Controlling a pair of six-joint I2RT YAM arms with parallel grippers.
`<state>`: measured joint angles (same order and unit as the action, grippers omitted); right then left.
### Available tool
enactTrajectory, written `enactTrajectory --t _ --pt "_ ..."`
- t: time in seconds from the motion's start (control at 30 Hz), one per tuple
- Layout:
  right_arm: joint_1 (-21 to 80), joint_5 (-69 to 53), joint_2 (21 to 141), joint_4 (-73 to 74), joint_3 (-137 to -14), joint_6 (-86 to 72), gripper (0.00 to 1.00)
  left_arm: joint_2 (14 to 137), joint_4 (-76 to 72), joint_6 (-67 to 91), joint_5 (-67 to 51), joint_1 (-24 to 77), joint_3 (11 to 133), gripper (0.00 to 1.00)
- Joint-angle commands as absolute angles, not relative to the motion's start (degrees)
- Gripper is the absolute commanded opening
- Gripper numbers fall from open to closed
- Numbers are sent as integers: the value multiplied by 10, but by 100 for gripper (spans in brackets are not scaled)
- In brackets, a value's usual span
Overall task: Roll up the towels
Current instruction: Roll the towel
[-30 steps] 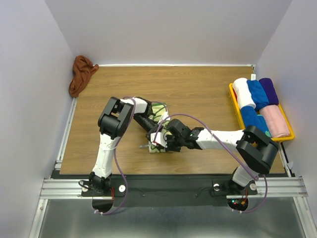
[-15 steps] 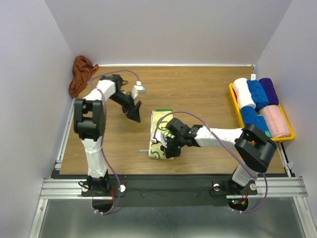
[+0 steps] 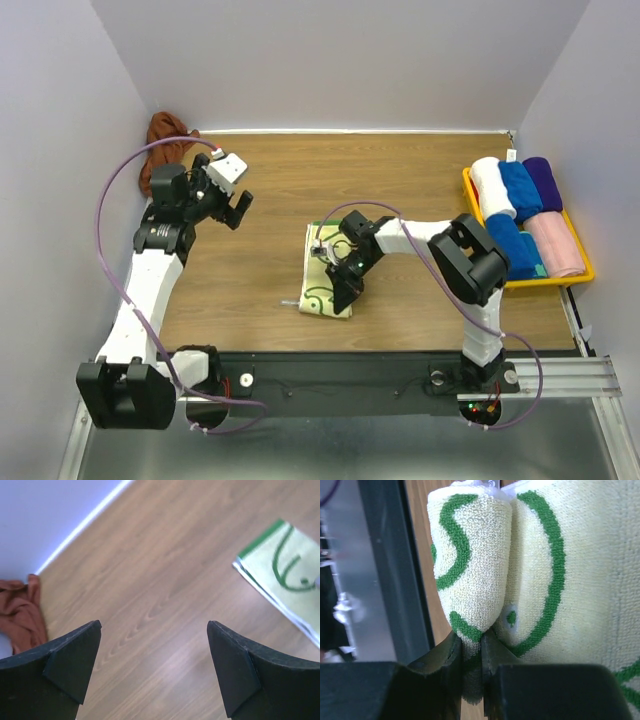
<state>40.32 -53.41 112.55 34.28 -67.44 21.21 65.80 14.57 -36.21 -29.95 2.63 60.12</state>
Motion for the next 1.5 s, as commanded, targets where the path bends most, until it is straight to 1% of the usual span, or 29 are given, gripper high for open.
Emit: enactTrajectory --t 0.0,0.07,0.1,0.13,0.2,0.23,0.27,0.33,0.37,0.43,0.47,0.5,0.53,0.57,0.6,0.7,0.9,0.97,1.0,1.1,1.13,1.2,1.23,1.3,1.33,1.37,1.47 --pt "393 -593 1179 437 -718 233 1 622 38 -313 -285 24 555 99" --pt "387 -605 1205 453 -743 231 0 608 114 -360 -340 46 557 99" --pt "384 -616 1212 464 -749 231 1 598 122 -373 -325 70 549 99" --pt "379 -623 1220 470 -754 230 1 584 131 -410 -310 129 519 99" --pt "374 -637 1240 485 -771 230 1 528 136 -459 -265 193 476 99" --pt "372 -640 1251 500 -782 239 1 493 130 -486 -231 260 432 99" --pt "370 -640 1252 500 -782 239 1 479 130 -493 -220 288 412 99" --pt "366 -644 1266 512 -792 246 1 468 130 -493 -197 343 372 99" --pt "364 -647 1271 516 -795 248 2 468 134 -489 -180 389 363 98" --pt "361 -655 1283 528 -800 254 4 483 140 -485 -171 428 343 97" --pt "358 -659 1288 537 -806 260 4 499 135 -484 -153 467 338 97" --pt "357 -661 1299 542 -809 263 4 510 129 -484 -145 484 335 93" --pt "354 -662 1304 546 -814 265 5 534 115 -485 -124 503 329 93" --pt "353 -663 1310 548 -816 265 6 534 107 -491 -113 517 327 92" --pt "352 -664 1316 562 -820 275 6 561 99 -490 -104 540 326 92" --pt "346 -667 1336 584 -835 291 8 610 75 -487 -85 566 335 92" --pt "336 -675 1359 623 -860 322 9 688 40 -491 -76 584 352 92" --pt "334 -675 1361 628 -862 327 10 722 5 -475 -37 595 351 89" --pt "333 -673 1362 634 -863 330 10 733 3 -474 -28 598 349 88" --pt "331 -672 1364 640 -868 334 11 761 -34 -479 -7 604 345 76" --pt "330 -672 1367 641 -870 334 11 766 -35 -480 -6 605 345 68" --pt "327 -673 1367 643 -873 334 12 777 -35 -483 -8 606 342 59" --pt "325 -673 1367 645 -874 335 12 779 -33 -482 -11 606 340 52" --pt "320 -670 1364 646 -878 334 16 785 -16 -476 -28 606 343 44" --pt "317 -669 1361 646 -879 334 21 787 -4 -467 -39 606 347 42" --pt "309 -667 1351 646 -880 331 33 793 28 -460 -63 606 357 41" --pt "283 -660 1327 642 -892 314 51 799 83 -417 -114 606 386 40"
